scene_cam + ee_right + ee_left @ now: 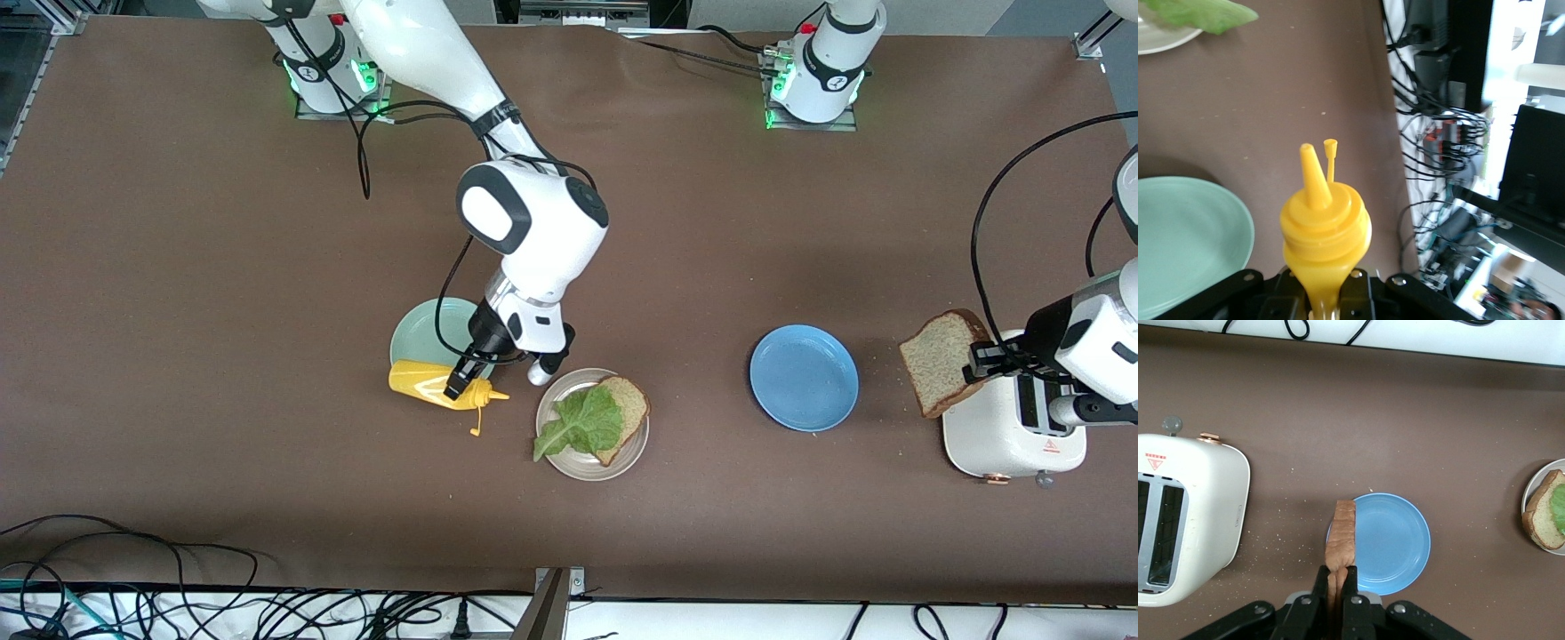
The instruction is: Make sandwich on beige plate with both arms
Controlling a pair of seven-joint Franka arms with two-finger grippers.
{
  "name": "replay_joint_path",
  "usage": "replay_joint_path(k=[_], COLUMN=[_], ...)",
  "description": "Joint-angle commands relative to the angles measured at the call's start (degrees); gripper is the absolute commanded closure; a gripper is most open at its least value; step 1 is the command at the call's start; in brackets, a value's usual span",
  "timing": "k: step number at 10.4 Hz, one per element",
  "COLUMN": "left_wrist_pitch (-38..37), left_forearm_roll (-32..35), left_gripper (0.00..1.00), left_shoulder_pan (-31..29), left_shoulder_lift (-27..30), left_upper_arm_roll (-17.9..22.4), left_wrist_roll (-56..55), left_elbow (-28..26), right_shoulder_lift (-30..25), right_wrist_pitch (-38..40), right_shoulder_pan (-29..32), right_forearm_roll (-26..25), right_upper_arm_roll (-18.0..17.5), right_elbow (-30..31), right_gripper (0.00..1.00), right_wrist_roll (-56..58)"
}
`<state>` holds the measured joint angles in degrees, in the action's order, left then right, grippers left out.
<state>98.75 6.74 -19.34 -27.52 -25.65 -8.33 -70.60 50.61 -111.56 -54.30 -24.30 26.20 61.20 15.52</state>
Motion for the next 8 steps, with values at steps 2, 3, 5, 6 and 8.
replay_joint_path(k=[2, 3, 5, 6, 8], left_wrist_pitch=[-0.31, 0.12, 6.15, 10.37, 20.99], left_forearm_roll=[-8.03, -9.98, -13.75, -16.38, -19.9], left_gripper=[1.0, 1.0, 1.0, 1.0, 1.0], left_shoulder_pan=[2.36, 4.55, 10.08, 12.81, 17.91], left_shoulder_lift=[-1.47, -2.61, -5.95, -8.05, -12.1], left_upper_arm_roll=[0.16, 0.16, 0.16, 0.16, 0.16], left_wrist_roll=[-6.4, -10.26, -18.35, -22.39, -27.51], left_elbow=[0.2, 0.46, 0.82, 0.91, 0.82], right_shoulder_lift=[-6.21, -7.62, -12.0, -14.38, -18.07], right_wrist_pitch=[0.99, 0.99, 2.65, 3.36, 3.54], right_shoulder_pan=[5.77, 7.96, 12.79, 15.51, 20.96], right_forearm_roll=[18.44, 23.54, 34.09, 40.4, 52.36], right_upper_arm_roll=[-0.1, -0.18, -0.19, -0.19, -0.27], right_elbow=[-0.2, -0.11, 3.03, 5.58, 12.07], right_gripper=[1.0, 1.0, 1.0, 1.0, 1.0], right_wrist_roll=[8.98, 13.27, 21.79, 27.05, 41.88])
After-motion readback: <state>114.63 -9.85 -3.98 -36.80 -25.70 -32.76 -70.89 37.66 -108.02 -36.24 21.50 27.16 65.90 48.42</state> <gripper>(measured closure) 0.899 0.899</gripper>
